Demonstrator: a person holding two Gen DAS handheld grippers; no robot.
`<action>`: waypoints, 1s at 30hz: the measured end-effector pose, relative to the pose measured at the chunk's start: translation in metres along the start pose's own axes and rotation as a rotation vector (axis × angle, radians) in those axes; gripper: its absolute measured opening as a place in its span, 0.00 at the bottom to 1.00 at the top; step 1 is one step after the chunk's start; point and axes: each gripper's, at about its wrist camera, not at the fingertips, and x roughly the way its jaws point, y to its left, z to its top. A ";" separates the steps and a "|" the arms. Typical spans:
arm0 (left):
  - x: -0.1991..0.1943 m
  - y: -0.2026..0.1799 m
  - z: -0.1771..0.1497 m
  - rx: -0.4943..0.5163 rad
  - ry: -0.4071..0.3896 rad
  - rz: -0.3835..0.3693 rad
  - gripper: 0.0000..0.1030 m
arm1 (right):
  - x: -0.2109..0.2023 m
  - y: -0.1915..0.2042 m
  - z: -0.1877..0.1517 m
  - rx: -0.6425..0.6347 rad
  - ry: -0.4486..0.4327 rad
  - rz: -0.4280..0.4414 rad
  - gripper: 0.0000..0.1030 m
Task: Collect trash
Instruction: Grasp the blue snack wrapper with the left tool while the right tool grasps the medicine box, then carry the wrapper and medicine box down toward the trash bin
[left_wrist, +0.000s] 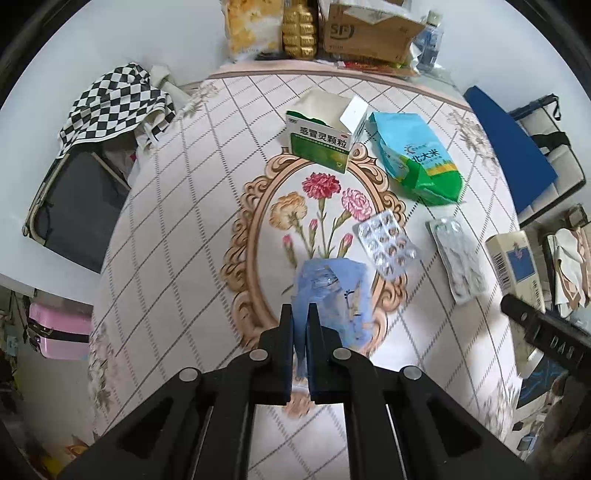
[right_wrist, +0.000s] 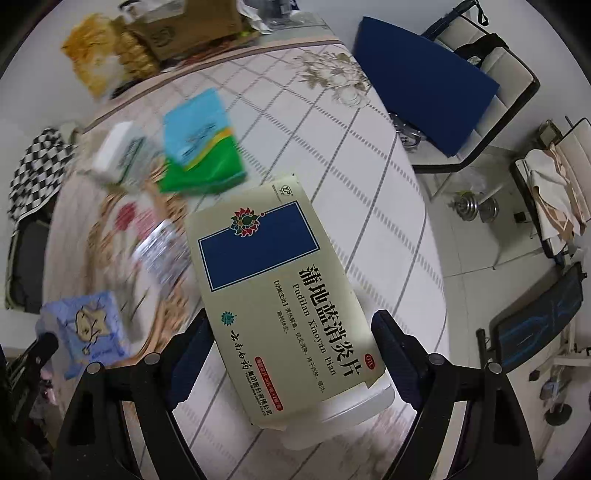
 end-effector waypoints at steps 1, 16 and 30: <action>-0.006 0.004 -0.007 0.003 -0.005 -0.003 0.03 | -0.009 0.004 -0.014 -0.001 -0.004 0.007 0.84; -0.124 0.112 -0.168 0.090 -0.145 -0.096 0.03 | -0.129 0.073 -0.255 0.039 -0.094 0.041 0.81; -0.023 0.182 -0.362 0.018 0.222 -0.202 0.03 | -0.061 0.094 -0.492 0.171 0.143 0.316 0.42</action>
